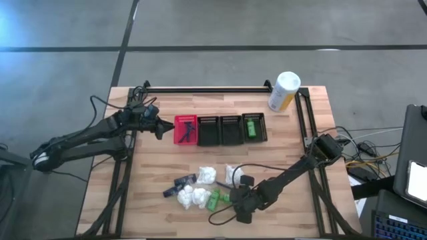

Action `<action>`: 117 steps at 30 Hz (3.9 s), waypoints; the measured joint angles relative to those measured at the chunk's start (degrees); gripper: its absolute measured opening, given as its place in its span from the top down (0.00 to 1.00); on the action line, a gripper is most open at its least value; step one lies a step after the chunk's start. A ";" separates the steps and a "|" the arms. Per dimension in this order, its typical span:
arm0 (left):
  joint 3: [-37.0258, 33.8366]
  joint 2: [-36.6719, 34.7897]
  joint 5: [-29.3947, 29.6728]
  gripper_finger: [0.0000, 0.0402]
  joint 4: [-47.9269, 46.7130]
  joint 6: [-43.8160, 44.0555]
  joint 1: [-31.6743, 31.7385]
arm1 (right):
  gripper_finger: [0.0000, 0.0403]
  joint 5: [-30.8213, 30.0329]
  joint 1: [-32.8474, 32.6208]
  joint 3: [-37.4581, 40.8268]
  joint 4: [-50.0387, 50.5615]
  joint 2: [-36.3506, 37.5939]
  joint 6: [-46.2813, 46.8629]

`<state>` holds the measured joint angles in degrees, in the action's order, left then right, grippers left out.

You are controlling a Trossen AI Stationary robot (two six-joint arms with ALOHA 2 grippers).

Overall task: Pick & Place Travel size toiletries
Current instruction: Put the shampoo into the right black bin

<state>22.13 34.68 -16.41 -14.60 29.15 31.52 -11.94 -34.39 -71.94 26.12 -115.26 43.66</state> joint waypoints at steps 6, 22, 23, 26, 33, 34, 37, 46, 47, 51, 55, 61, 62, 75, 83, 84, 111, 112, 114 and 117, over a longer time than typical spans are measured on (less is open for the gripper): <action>0.00 0.00 0.00 0.70 -0.01 0.00 -0.02 | 0.57 0.71 -0.06 -0.04 0.04 0.53 8.30; 0.02 -0.02 -0.02 0.70 0.14 0.02 -0.05 | 0.60 -10.02 -0.58 -3.18 21.87 13.14 50.03; 0.02 -0.04 -0.02 0.70 0.17 0.00 -0.06 | 0.60 -12.04 -0.17 -3.11 24.67 14.01 54.33; 0.02 -0.04 -0.02 0.70 0.21 0.00 -0.08 | 0.62 -20.16 1.18 -2.99 32.46 16.73 66.78; 0.02 -0.04 -0.02 0.70 0.23 0.00 -0.08 | 0.60 -25.18 9.02 -2.52 44.51 22.13 75.87; 0.02 -0.04 -0.02 0.70 0.21 0.00 -0.08 | 0.60 -24.90 10.86 -2.49 43.98 22.70 73.24; 0.02 -0.04 -0.01 0.70 0.23 0.00 -0.08 | 0.61 -20.33 16.70 -2.49 42.51 23.97 64.54; 0.02 -0.07 -0.24 0.70 0.51 4.27 -0.08 | 0.59 -8.62 32.87 -1.97 40.32 23.59 46.07; 0.02 -0.07 -0.24 0.70 0.52 4.60 -0.08 | 0.59 -8.40 33.92 -1.96 40.04 23.39 45.46; 0.02 -0.07 -0.24 0.70 0.51 4.76 -0.08 | 0.60 -6.40 37.27 -1.52 37.83 22.46 41.93; 0.02 -0.09 -0.52 0.70 0.48 4.79 -0.08 | 0.61 -4.13 38.88 -0.19 37.42 20.37 40.33; 0.02 -0.11 -0.87 0.70 0.42 4.79 -0.08 | 0.56 -2.55 40.15 2.31 34.80 17.97 38.78; 0.02 -0.09 -0.87 0.70 0.40 4.78 -0.08 | 0.56 -2.74 40.15 2.43 34.67 17.71 38.60; 0.02 -0.09 -0.89 0.70 0.40 4.76 -0.08 | 0.53 -4.87 40.55 6.54 34.18 17.11 39.09; 0.02 -0.09 -0.87 0.70 0.40 4.75 -0.08 | 0.32 -6.06 40.51 5.69 33.56 17.12 38.06; 0.02 -0.09 -0.87 0.70 0.40 4.74 -0.08 | 0.30 -6.08 40.52 5.43 33.54 17.16 37.55; 0.02 -0.09 -0.87 0.70 0.40 4.76 -0.08 | 0.20 -1.14 25.88 -4.65 30.99 17.25 42.92; 0.02 -0.09 -0.85 0.70 0.42 4.84 -0.06 | 0.21 -1.07 24.93 -4.60 30.57 17.25 44.01; 0.02 -0.09 -0.86 0.70 0.40 5.47 -0.08 | 0.22 -1.03 23.14 -4.55 29.72 17.24 46.37; 0.02 -0.07 -0.85 0.70 0.42 5.71 -0.08 | 0.24 -1.03 20.60 -4.55 28.87 17.10 50.17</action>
<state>22.15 34.61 -17.26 -14.17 34.86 31.45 -12.97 -13.79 -76.49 54.99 -98.17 93.83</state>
